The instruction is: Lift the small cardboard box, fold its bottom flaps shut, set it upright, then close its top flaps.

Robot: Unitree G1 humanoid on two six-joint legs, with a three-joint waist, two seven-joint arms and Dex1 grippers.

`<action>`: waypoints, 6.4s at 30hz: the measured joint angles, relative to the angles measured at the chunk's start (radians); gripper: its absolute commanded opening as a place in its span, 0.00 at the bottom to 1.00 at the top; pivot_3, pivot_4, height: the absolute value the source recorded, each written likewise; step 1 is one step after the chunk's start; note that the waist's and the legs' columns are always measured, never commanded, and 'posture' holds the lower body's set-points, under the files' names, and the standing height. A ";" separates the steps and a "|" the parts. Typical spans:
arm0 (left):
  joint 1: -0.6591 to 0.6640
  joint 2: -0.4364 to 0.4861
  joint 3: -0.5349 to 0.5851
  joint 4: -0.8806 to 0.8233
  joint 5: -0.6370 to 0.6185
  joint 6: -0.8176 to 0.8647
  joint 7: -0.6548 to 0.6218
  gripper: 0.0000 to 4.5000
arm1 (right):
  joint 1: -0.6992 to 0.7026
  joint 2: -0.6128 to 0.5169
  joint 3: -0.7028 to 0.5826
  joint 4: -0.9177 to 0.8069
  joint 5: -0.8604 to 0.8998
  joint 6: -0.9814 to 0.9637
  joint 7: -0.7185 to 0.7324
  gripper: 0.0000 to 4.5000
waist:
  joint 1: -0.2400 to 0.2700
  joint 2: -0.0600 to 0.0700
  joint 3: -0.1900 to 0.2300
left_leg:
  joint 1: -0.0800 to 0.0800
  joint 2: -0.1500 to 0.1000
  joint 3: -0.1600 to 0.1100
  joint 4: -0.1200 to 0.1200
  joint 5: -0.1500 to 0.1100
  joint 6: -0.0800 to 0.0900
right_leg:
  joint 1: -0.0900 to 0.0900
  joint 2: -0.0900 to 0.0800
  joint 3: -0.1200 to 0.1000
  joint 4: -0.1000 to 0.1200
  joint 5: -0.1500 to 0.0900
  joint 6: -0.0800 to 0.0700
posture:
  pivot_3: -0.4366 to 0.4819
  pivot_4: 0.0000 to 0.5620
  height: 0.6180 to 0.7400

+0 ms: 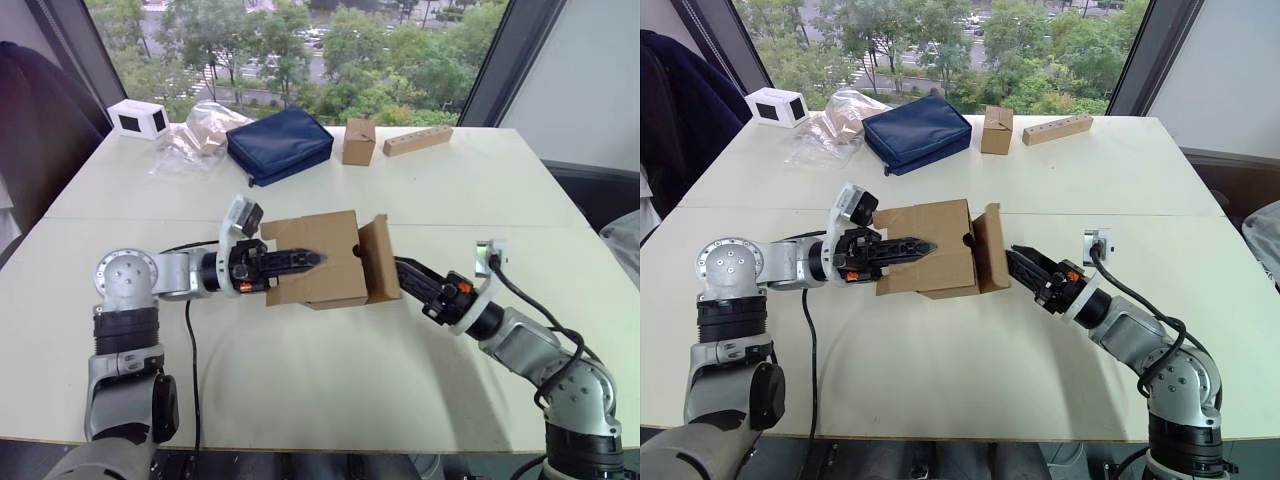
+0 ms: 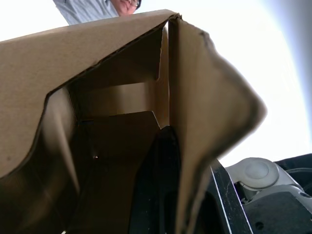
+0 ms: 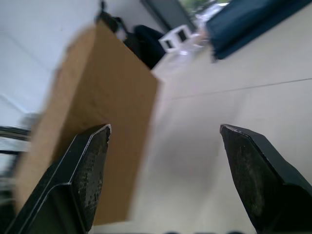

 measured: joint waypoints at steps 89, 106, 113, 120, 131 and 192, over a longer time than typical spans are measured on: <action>0.067 -0.021 -0.023 -0.055 -0.025 -0.047 0.012 0.00 | -0.057 -0.129 0.169 -0.091 0.352 -0.091 -0.275 0.27 | 0.001 0.000 0.000 | -0.001 0.000 0.000 0.000 -0.003 0.005 | 0.000 0.000 0.000 -0.002 0.000 0.000 | 0.48 0.27 1.00; 0.079 -0.025 -0.025 -0.077 -0.029 -0.067 0.031 0.00 | 0.003 -0.084 0.159 -0.068 0.394 -0.128 -0.233 0.00 | 0.001 0.000 0.000 | -0.001 0.001 0.000 0.000 -0.003 0.005 | 0.000 0.000 0.000 -0.002 0.000 0.000 | 0.48 0.27 1.00; 0.079 -0.027 -0.036 -0.066 -0.028 -0.081 0.033 0.00 | -0.002 -0.083 0.173 -0.068 0.355 -0.134 -0.236 0.00 | 0.000 0.000 0.000 | -0.001 0.001 0.000 0.000 -0.003 0.005 | 0.000 0.000 0.000 -0.002 0.000 0.000 | 0.48 0.27 1.00; 0.079 -0.027 -0.036 -0.056 -0.028 -0.084 0.037 0.00 | -0.002 -0.077 0.181 -0.070 0.324 -0.137 -0.236 0.00 | 0.001 0.000 0.000 | -0.001 0.001 0.000 0.000 -0.003 0.005 | 0.000 0.000 0.000 -0.002 0.000 0.000 | 0.48 0.27 1.00; 0.077 0.003 -0.038 -0.057 -0.030 -0.086 0.026 0.00 | 0.064 -0.136 0.076 -0.097 0.364 -0.157 -0.256 0.00 | 0.001 0.000 0.000 | -0.001 0.001 0.000 -0.001 -0.003 0.005 | 0.000 -0.001 0.000 -0.003 0.000 0.000 | 0.48 0.27 1.00; -0.571 0.218 -0.664 0.400 0.838 -0.799 -0.768 0.02 | 0.017 -0.296 0.125 -0.135 -0.375 -0.211 -0.057 0.00 | -0.001 0.001 0.001 | -0.019 0.005 0.001 0.011 -0.006 0.011 | -0.017 0.012 0.004 0.002 0.001 0.003 | 0.48 0.27 1.00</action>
